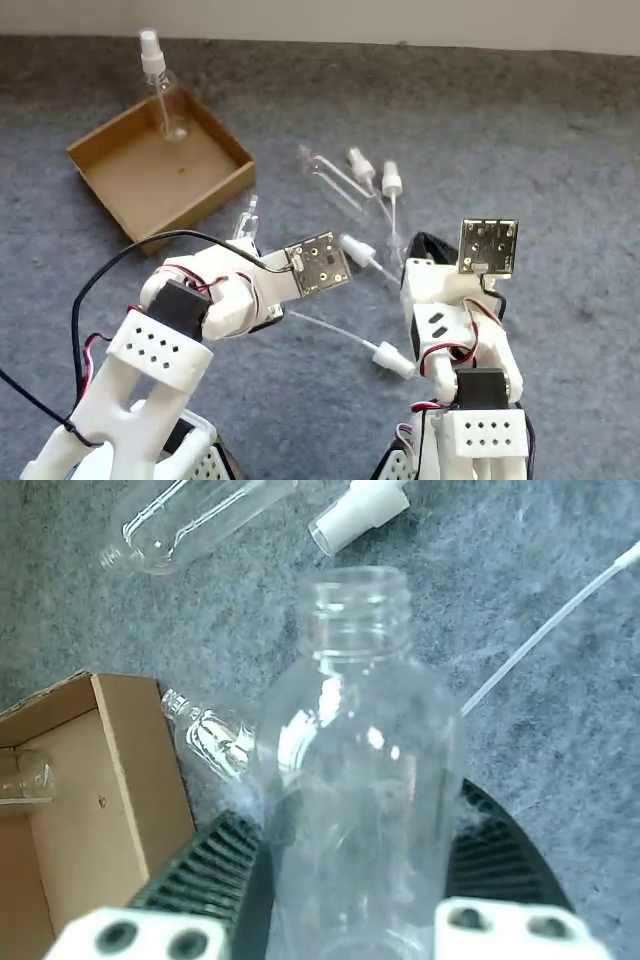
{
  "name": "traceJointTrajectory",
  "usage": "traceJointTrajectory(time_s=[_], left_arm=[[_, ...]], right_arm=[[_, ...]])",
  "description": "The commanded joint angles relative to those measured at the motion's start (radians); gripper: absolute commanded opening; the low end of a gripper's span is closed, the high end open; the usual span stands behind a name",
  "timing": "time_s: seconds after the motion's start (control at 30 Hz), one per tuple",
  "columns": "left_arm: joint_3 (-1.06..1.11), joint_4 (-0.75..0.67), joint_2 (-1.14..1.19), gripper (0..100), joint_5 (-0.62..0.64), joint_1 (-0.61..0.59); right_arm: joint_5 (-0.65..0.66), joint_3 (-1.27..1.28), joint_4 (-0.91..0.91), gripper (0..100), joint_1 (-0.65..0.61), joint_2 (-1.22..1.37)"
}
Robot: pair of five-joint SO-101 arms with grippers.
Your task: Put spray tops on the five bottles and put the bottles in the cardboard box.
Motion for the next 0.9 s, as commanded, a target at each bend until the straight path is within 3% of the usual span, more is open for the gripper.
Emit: traceJointTrajectory(time_s=[0.0, 0.07, 0.2, 0.5, 0.6, 0.8, 0.87], left_arm=[[-0.068, -0.017, -0.028, 6, 0.133, -0.012], [-0.079, -0.017, -0.054, 6, 0.196, -0.012], [-0.076, -0.017, -0.133, 6, 0.203, -0.007], [0.058, -0.055, -0.323, 6, 0.204, -0.012], [0.114, -0.110, -0.381, 6, 0.212, -0.041], [0.194, -0.218, -0.475, 6, 0.433, -0.171], [0.226, -0.236, -0.498, 6, 0.433, -0.176]], right_arm=[[0.017, -0.119, 0.073, 5.4, 0.016, -0.010], [0.017, -0.171, 0.137, 8.5, 0.016, -0.007], [0.038, -0.321, 0.257, 9.1, 0.015, 0.097], [0.276, -0.753, 0.590, 9.4, -0.124, 0.676], [0.275, -0.863, 0.605, 9.4, -0.122, 0.817], [0.290, -0.987, 0.604, 9.4, -0.127, 1.003], [0.381, -1.012, 0.585, 9.4, -0.127, 1.047]])
